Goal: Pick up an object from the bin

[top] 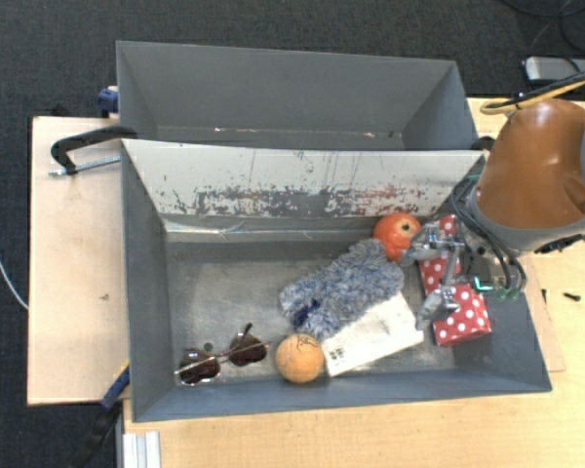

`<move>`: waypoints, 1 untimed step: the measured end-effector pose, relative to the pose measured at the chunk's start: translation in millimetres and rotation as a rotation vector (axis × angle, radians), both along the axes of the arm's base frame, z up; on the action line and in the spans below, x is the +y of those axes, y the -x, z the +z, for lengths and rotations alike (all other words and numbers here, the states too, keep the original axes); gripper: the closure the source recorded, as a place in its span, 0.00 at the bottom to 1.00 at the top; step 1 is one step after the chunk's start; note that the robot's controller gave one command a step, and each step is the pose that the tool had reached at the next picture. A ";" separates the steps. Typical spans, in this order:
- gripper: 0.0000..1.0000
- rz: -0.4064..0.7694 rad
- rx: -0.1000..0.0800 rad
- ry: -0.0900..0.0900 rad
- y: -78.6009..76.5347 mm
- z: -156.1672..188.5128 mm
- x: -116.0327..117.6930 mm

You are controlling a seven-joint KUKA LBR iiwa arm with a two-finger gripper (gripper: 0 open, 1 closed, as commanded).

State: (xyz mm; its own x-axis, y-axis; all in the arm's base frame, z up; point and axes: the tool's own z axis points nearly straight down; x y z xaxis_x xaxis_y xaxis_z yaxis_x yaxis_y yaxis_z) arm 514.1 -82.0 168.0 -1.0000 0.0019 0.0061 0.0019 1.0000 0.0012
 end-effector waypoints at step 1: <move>0.00 0.001 -0.006 0.001 -1.2 3.3 0.2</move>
Offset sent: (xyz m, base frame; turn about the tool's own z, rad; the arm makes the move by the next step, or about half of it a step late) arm 0.0021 0.0104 -0.0980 0.1272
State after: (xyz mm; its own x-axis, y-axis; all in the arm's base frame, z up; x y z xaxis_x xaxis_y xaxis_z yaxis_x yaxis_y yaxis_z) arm 515.3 -81.8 171.3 -1.0000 0.0006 -0.0002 0.0006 1.0000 0.0002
